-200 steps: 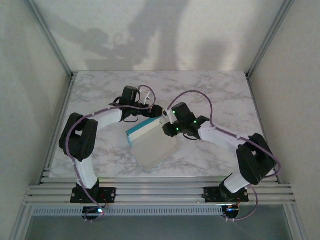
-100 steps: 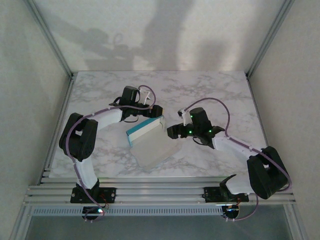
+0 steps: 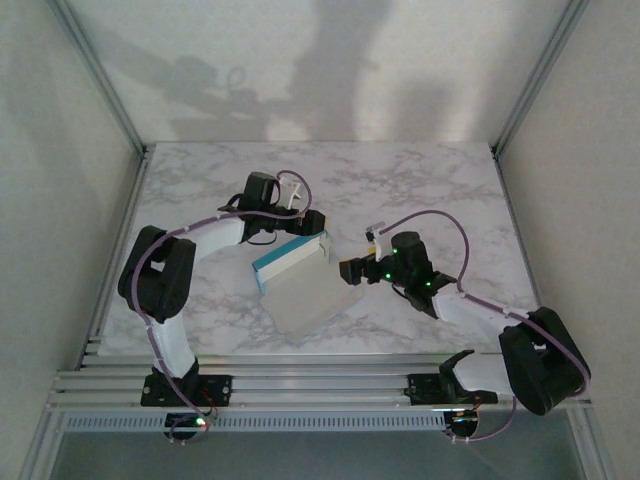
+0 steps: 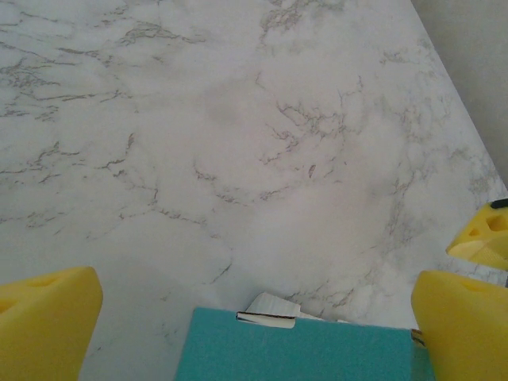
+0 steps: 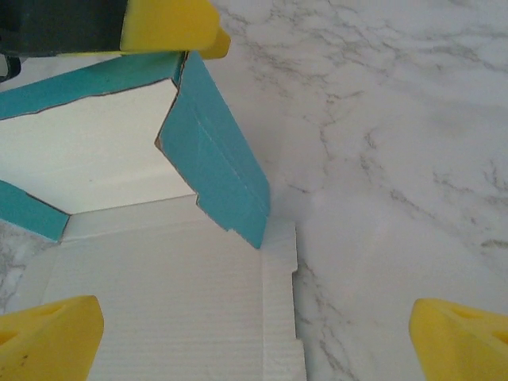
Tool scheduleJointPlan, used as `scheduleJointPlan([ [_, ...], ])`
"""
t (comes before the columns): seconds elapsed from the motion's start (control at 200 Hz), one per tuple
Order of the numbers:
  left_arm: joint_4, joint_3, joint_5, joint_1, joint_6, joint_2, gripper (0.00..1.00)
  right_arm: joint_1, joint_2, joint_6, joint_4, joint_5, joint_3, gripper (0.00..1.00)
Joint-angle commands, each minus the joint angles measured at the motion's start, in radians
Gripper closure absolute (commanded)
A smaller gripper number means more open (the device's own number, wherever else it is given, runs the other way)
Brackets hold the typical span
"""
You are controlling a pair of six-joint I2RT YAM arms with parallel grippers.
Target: Fold the paper box
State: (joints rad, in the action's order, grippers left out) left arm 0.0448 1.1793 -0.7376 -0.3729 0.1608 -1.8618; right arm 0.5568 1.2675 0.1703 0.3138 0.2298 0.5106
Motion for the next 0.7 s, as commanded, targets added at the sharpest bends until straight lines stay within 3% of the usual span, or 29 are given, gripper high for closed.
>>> scheduleJointPlan([
  [0.0, -0.027, 0.004, 0.010, -0.002, -0.001, -0.012, 0.01, -0.008, 0.062, -0.066, 0.118, 0.009, -0.003, 0.05],
  [0.145, -0.030, 0.004, 0.006, -0.001, -0.003, -0.014, 0.01, -0.028, 0.178, -0.091, 0.206, 0.108, 0.030, 0.22],
  [0.335, -0.030, 0.005, 0.005, -0.001, -0.006, -0.014, 0.01, -0.053, 0.297, -0.078, 0.289, 0.216, 0.084, 0.36],
  [0.696, -0.036, 0.008, 0.004, -0.001, -0.009, -0.016, 0.01, -0.078, 0.427, -0.092, 0.272, 0.377, 0.201, 0.38],
])
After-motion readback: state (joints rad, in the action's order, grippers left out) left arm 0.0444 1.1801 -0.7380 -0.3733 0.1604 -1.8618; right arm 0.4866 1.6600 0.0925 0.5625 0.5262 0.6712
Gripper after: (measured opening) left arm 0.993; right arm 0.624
